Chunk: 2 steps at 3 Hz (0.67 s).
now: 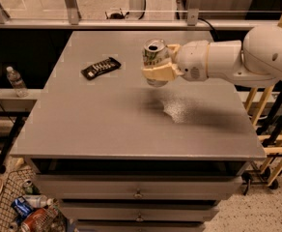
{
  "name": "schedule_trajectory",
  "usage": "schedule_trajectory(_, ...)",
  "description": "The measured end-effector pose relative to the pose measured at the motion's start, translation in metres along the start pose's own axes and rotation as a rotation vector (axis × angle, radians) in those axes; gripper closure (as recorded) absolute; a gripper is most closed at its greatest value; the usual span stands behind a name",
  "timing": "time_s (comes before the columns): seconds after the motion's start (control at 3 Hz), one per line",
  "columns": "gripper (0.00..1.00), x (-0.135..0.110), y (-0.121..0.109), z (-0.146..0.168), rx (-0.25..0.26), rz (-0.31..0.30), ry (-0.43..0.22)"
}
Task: Move 7up can near rxbar chocolate
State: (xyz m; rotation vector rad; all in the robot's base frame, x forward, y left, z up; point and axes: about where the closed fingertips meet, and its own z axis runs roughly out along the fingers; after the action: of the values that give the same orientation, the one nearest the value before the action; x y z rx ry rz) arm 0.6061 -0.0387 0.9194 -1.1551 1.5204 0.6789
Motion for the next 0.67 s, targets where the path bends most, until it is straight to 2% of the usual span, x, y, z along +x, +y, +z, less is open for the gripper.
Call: schedule_trajectory(0.67, 1.00, -0.003, -0.026, 0.052, 0.043, 0.077, 0.026)
